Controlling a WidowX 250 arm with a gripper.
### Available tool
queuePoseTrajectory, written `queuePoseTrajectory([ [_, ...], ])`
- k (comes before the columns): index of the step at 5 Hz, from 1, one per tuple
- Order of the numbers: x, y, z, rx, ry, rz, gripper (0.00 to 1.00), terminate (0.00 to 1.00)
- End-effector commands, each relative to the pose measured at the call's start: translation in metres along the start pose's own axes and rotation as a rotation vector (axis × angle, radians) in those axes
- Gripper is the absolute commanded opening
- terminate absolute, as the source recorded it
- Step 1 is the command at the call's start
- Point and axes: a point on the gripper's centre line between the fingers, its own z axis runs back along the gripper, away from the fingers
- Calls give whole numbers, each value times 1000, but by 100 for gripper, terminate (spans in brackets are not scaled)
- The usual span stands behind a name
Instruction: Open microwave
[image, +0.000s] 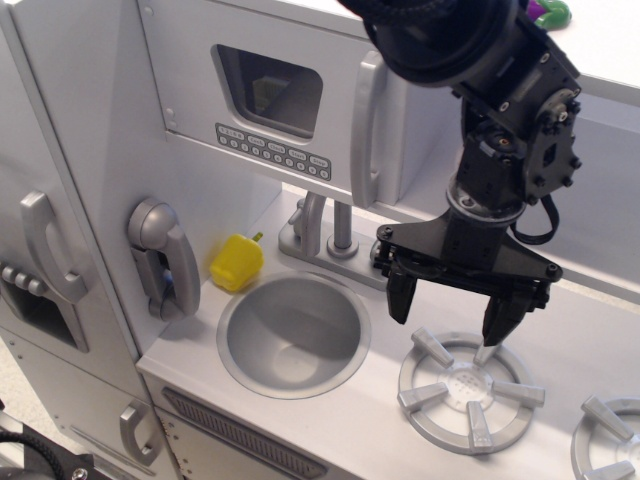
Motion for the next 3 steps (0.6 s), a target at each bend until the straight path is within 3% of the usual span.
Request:
queuePoseTrajectory([
  [1, 0, 0, 0, 0, 0, 0, 100, 0],
  [3, 29, 49, 54, -30, -107, -92, 100, 0],
])
